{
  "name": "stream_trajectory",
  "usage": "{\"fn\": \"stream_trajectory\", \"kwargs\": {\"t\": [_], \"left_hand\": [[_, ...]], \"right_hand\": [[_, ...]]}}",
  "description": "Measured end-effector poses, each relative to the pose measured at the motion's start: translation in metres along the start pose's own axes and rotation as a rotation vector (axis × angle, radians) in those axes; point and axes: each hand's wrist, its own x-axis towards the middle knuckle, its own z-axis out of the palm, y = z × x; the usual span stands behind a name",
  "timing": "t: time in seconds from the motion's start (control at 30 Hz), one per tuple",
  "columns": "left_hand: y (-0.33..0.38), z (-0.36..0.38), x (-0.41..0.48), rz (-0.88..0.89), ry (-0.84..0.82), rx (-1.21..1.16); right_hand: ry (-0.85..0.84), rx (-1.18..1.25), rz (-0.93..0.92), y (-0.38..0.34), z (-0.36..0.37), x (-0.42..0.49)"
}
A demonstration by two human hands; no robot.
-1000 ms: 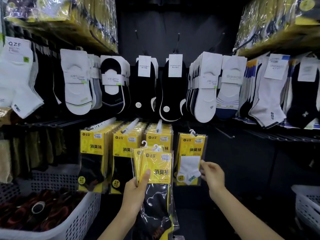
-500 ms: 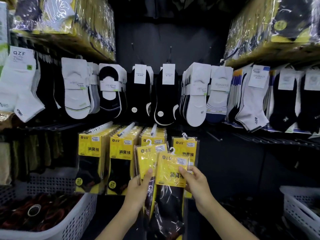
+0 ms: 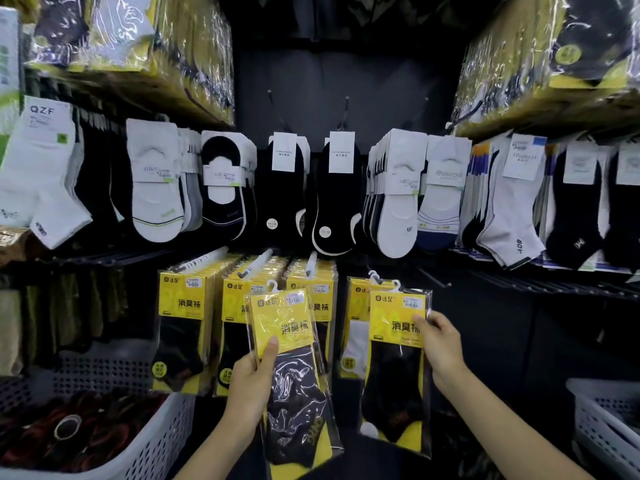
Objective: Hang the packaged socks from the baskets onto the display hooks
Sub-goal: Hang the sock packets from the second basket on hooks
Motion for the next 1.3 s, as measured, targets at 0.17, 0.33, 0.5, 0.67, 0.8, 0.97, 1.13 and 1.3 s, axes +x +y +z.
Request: {"fn": "stream_trajectory", "kwargs": {"t": [0.17, 0.33, 0.5, 0.67, 0.8, 0.97, 1.13, 1.3], "left_hand": [[-0.003, 0.0, 0.002, -0.011, 0.046, 0.003], [-0.007, -0.002, 0.009, -0.027, 0.099, -0.015], [-0.013, -0.001, 0.014, -0.04, 0.044, -0.01], [-0.012, 0.004, 0.011, -0.055, 0.025, -0.002], [-0.012, 0.015, 0.01, -0.083, 0.006, -0.009], [-0.011, 0.048, 0.007, -0.103, -0.102, -0.01], [0.0, 0.081, 0.0, -0.056, -0.265, 0.012], [0.006, 0.097, -0.002, -0.086, -0.32, -0.02]], "right_hand": [[-0.084, -0.031, -0.043, 0.0, 0.017, 0.013], [-0.092, -0.025, -0.035, 0.011, 0.03, 0.024], [0.061, -0.028, 0.045, 0.031, 0.037, 0.039], [0.239, -0.065, 0.121, 0.047, 0.032, 0.042], [0.132, -0.05, 0.126, 0.047, 0.027, 0.02], [-0.317, -0.044, 0.079, 0.02, 0.033, -0.029], [-0.405, 0.005, 0.102, 0.008, 0.023, -0.044], [-0.219, 0.091, 0.105, 0.011, -0.002, -0.039]]}}
